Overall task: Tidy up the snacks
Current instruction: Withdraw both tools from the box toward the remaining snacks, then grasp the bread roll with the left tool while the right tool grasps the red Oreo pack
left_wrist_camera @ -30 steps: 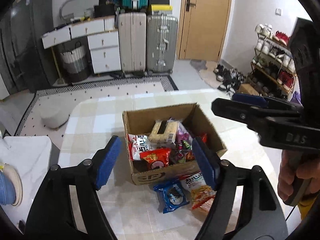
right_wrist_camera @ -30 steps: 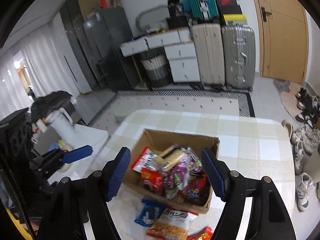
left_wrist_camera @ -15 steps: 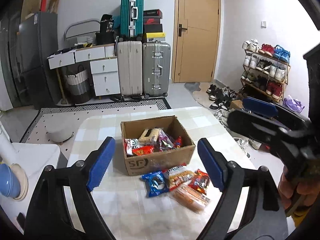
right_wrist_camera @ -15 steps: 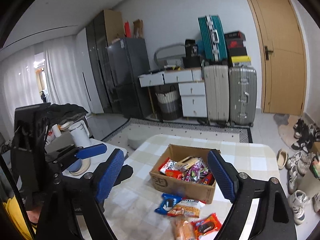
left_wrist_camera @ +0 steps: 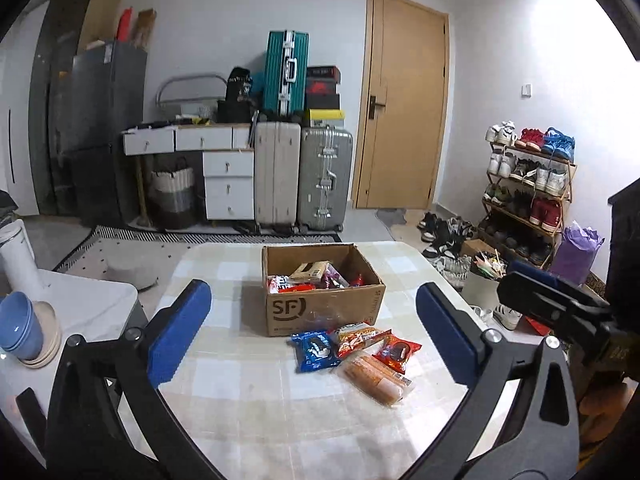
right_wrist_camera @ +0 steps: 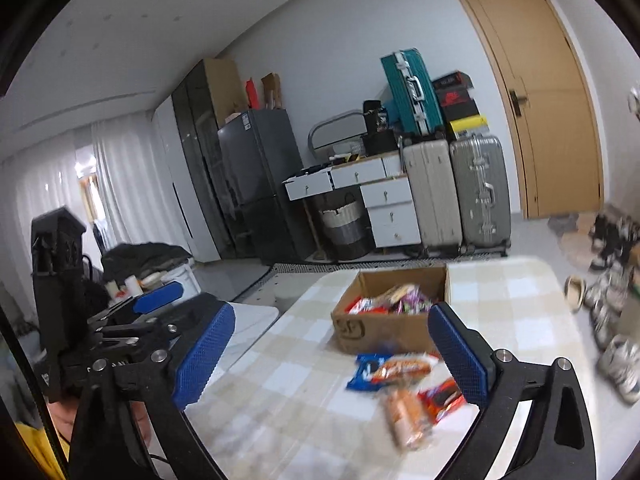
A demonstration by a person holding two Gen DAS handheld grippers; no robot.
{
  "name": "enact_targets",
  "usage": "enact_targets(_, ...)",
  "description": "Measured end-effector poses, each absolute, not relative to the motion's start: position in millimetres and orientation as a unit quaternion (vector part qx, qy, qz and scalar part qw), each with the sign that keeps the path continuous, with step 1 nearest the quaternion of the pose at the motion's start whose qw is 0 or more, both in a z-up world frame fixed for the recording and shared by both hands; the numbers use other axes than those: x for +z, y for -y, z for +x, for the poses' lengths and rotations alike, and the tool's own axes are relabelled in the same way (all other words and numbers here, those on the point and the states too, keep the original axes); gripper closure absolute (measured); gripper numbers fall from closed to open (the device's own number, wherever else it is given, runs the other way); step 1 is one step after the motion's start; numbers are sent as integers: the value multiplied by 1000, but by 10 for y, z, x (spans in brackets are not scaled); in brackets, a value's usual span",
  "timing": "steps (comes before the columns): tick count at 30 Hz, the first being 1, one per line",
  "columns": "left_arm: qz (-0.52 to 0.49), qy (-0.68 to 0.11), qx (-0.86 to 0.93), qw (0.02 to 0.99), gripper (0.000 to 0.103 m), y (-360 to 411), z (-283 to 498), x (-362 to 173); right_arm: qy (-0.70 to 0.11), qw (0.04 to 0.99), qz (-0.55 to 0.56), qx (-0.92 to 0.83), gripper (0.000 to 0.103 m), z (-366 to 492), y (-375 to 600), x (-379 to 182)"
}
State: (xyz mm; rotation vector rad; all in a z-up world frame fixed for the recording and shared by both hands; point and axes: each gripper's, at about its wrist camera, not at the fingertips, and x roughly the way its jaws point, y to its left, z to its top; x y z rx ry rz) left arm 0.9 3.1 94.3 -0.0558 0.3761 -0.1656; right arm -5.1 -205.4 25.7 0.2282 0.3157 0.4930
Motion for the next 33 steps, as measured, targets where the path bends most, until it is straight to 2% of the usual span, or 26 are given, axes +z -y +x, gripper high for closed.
enact_targets(4,-36,-198,-89,975,1,-114,-70,624,-150,956,127,220,4,-120,2192,62)
enact_targets(10,-44,-281,-104,953,1,-46,119,-82,-185,949,137,216,1,-126,2262,-419)
enact_targets(25,-33,-410,-136,901,1,799,1461,-1095,-250,948,128,152,1,322,2451,-1090)
enact_targets(33,-29,-494,-105,863,1,1214,2068,-1601,-277,939,162,127,1,581,2777,-1365)
